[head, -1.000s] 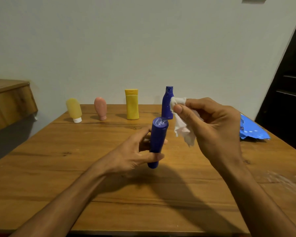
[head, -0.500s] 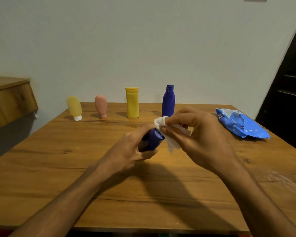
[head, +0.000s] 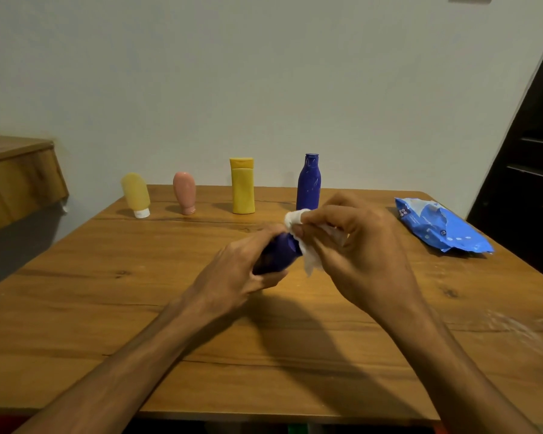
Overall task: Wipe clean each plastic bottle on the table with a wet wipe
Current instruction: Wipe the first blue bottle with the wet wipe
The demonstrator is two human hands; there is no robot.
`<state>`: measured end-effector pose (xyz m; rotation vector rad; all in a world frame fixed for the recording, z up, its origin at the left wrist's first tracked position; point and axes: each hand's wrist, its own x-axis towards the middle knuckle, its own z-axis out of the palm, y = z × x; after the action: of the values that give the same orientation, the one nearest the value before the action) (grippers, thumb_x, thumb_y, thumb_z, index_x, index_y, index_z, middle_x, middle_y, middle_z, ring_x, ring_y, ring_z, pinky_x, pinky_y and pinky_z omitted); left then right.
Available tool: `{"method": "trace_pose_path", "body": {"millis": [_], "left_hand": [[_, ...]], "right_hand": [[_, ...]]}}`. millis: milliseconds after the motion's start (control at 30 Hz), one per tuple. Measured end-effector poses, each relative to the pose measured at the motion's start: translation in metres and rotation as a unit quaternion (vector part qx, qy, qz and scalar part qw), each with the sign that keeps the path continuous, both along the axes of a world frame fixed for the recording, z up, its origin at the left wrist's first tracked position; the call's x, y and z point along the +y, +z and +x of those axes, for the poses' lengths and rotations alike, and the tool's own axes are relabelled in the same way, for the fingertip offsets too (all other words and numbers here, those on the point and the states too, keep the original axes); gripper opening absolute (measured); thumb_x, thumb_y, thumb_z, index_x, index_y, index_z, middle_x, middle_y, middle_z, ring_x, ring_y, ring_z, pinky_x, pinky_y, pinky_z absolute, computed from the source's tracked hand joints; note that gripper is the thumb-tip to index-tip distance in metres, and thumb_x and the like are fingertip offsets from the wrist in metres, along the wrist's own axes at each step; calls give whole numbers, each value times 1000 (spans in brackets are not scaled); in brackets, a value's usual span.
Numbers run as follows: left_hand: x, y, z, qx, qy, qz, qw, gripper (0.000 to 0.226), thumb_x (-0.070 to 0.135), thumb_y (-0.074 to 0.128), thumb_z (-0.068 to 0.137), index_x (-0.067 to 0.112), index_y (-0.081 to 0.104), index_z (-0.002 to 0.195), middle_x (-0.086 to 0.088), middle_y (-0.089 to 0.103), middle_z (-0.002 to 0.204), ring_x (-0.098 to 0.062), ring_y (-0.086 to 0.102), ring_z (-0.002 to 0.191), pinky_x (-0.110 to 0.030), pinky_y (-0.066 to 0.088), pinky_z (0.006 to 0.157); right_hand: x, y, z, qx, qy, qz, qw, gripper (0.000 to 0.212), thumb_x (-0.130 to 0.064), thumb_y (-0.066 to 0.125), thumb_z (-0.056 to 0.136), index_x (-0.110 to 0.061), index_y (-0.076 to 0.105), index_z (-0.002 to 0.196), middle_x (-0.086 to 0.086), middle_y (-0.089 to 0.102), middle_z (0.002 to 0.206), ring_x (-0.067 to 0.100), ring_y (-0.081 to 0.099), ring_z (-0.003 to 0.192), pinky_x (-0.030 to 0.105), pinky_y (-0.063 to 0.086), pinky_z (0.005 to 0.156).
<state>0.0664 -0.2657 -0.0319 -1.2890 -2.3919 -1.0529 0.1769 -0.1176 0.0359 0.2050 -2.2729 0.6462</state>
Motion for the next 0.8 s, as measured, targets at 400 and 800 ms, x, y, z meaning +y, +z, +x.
{"method": "trace_pose_path", "body": {"millis": [400,800], "left_hand": [[0,-2,-5,1,-8,45,999,65,16,75,82,41,34,127,5,56,126,-7,52,114,-21,45,91],[0,-4,-9,2,-2,73,997,67,17,76,81,39,35,129,-2,59,130,-12,55,117,-19,45,93]], "right_hand": [[-3,1,0,16,14,-6,1000,13,-23,71,80,-18,73,92,-9,58,86,1,55,78,7,43,63],[-5,2,1,13,18,15,1000,17,-21,71,81,-15,72,96,-8,56,89,1,54,79,8,42,61]]}}
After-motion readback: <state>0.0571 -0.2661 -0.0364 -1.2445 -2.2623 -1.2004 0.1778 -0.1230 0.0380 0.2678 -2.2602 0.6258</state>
